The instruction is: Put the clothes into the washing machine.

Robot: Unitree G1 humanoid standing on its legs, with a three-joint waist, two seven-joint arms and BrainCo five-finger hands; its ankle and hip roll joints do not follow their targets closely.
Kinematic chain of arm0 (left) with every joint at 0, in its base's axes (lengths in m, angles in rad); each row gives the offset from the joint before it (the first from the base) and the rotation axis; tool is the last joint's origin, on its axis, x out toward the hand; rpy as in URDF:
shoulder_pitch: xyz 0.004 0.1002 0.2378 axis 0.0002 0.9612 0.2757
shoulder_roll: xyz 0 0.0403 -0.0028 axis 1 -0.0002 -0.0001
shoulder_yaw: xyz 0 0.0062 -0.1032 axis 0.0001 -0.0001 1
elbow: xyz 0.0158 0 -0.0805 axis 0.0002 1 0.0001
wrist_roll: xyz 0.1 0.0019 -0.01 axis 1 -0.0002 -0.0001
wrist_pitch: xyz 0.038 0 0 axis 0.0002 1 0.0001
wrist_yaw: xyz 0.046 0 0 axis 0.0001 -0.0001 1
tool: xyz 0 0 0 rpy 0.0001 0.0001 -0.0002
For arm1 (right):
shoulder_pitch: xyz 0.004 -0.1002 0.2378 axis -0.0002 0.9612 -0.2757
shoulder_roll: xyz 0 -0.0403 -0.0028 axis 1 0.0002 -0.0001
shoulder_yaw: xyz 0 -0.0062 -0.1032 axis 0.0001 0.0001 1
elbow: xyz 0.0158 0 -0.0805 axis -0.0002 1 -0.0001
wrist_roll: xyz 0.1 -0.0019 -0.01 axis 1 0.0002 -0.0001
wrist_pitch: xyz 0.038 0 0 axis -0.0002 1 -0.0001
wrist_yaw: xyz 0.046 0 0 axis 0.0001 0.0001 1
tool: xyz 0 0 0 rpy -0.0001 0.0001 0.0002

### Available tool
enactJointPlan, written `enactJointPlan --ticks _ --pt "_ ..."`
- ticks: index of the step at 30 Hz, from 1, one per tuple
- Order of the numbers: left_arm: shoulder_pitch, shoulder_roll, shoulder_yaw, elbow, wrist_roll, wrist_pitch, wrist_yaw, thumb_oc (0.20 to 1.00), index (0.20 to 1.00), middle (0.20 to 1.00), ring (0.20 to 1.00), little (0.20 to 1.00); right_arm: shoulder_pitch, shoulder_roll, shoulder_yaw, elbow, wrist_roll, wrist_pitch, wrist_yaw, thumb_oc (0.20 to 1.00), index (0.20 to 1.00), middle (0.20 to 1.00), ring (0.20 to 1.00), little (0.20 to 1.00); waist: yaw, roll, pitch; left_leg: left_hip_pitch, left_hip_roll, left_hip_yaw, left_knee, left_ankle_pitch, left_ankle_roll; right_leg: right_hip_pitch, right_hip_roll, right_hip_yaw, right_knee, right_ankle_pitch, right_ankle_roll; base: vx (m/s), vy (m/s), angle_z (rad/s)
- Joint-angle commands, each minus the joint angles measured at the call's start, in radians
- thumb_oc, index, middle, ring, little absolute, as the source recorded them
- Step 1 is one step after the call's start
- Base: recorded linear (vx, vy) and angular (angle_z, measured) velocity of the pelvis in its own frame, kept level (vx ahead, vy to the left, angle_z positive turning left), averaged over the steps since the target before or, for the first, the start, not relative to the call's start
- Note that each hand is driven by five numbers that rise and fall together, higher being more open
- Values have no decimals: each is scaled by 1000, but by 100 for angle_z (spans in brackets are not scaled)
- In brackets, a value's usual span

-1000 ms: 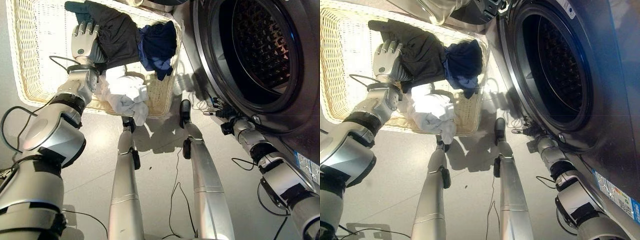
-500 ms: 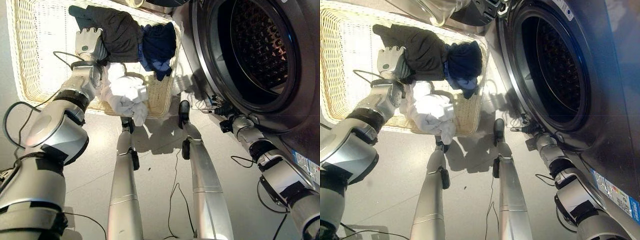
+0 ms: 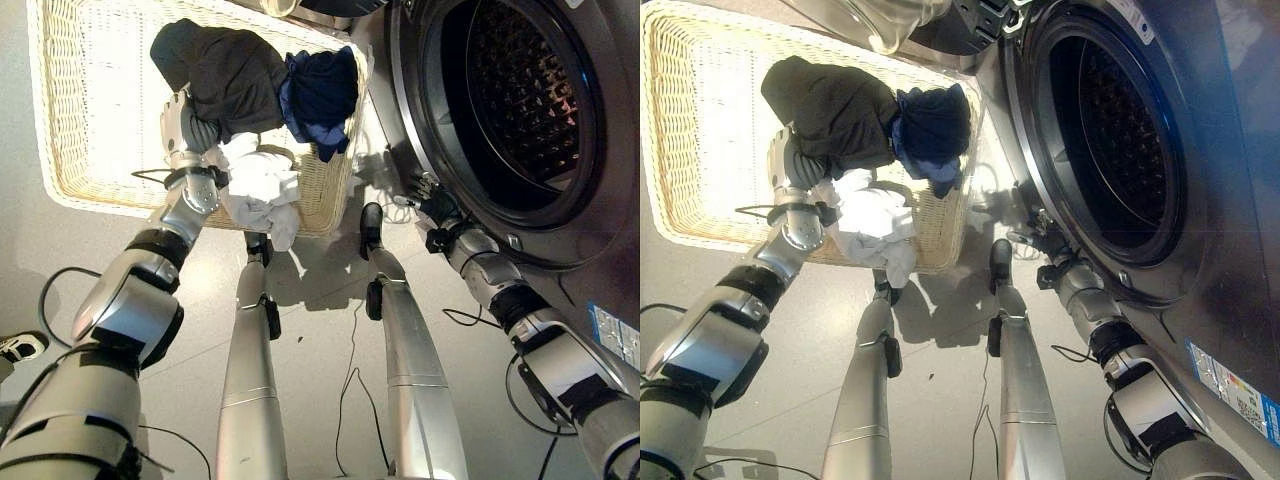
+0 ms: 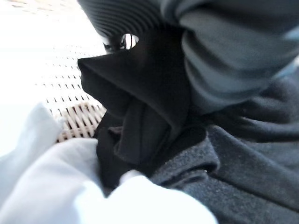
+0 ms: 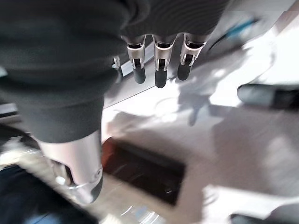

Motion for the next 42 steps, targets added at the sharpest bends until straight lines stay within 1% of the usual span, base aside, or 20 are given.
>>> enactJointPlan --ticks 1,3,4,5,6,9,10,14,16,18,21,24,28,31,37,42 --pt "21 -29 74 -89 53 -103 150 200 200 200 200 200 84 6 -51 -111 84 -74 -19 1000 1000 1000 1000 1000 26 -5 -8 -11 -67 -52 53 -44 42 45 32 -37 -108 93 64 0 0 0" --pt "92 -58 97 -211 133 -131 233 200 200 200 200 200 131 22 -89 -215 114 -77 -3 1000 1000 1000 1000 1000 36 0 -8 -19 -72 -60 58 -47 46 39 27 -43 -96 87 64 6 -30 4" --pt "98 -61 99 -220 144 -141 247 200 200 200 200 200 135 23 -93 -222 122 -79 6 1000 1000 1000 1000 1000 37 1 -8 -20 -72 -60 58 -48 47 39 27 -44 -96 86 63 9 -43 7" --pt "129 -78 118 -284 204 -161 269 200 200 200 200 200 163 38 -108 -280 132 -82 31 1000 1000 1000 1000 1000 43 3 -8 -20 -75 -66 59 -50 51 38 21 -49 -89 83 64 9 -46 5" --pt "148 -88 127 -323 249 -163 281 200 200 200 200 200 180 44 -116 -319 132 -77 40 1000 1000 1000 1000 1000 46 4 -8 -19 -76 -67 62 -52 53 39 19 -52 -85 81 64 12 -54 2" --pt "185 -105 141 -423 328 -172 292 200 200 200 200 200 211 65 -126 -412 128 -52 74 1000 1000 1000 1000 1000 53 7 -8 -20 -81 -72 66 -53 57 40 12 -58 -80 81 65 12 -43 3" --pt "198 -107 144 -455 344 -185 287 200 200 200 200 200 217 69 -124 -439 128 -45 93 1000 1000 1000 1000 1000 57 7 -8 -19 -83 -74 68 -52 59 41 8 -62 -77 81 65 13 -33 8" --pt "231 -105 152 -567 413 -189 267 200 200 200 200 200 226 76 -121 -522 139 -7 136 1000 1000 1000 1000 1000 66 13 -8 -16 -89 -78 72 -52 65 44 -2 -70 -70 80 66 18 -35 8" --pt "238 -103 152 -591 421 -189 256 200 200 200 200 200 227 76 -119 -538 138 0 145 1000 1000 1000 1000 1000 68 14 -8 -17 -90 -78 74 -52 66 44 -4 -72 -70 81 66 8 -11 2" --pt "245 -98 152 -629 434 -188 247 200 200 200 200 200 226 76 -116 -569 154 22 158 1000 1000 1000 1000 1000 72 18 -8 -16 -93 -80 75 -50 68 45 -6 -74 -65 80 66 0 0 0" --pt "252 -88 151 -688 451 -211 212 200 200 200 200 200 224 73 -107 -604 195 59 186 1000 1000 1000 1000 1000 77 20 -8 -17 -97 -82 79 -51 72 44 -9 -77 -62 80 66 0 0 0" --pt "256 -83 143 -730 465 -218 193 200 200 200 200 200 223 68 -100 -625 210 80 195 1000 1000 1000 1000 1000 80 20 -8 -19 -100 -82 84 -50 74 43 -12 -80 -64 84 67 13 -22 5" --pt "258 -81 141 -753 473 -220 189 200 200 200 200 200 221 66 -98 -629 230 93 207 1000 1000 1000 1000 1000 82 23 -8 -16 -101 -83 85 -49 75 47 -14 -81 -65 86 68 0 0 0" --pt "266 -84 147 -773 492 -233 192 200 200 200 200 200 218 65 -96 -629 248 98 221 1000 1000 1000 1000 1000 87 25 -8 -11 -104 -85 81 -48 75 53 -17 -85 -72 87 69 0 0 0" --pt "289 -86 151 -866 503 -263 137 200 200 200 200 200 218 73 -96 -674 304 109 240 1000 1000 1000 1000 1000 100 30 -8 -11 -111 -91 78 -45 80 54 -24 -97 -71 89 70 0 -8 2" --pt "296 -89 157 -909 503 -287 100 200 200 200 200 200 220 81 -103 -692 365 127 277 1000 1000 1000 1000 1000 105 29 -8 -12 -114 -94 80 -46 82 54 -28 -101 -71 91 73 -1 -17 7"
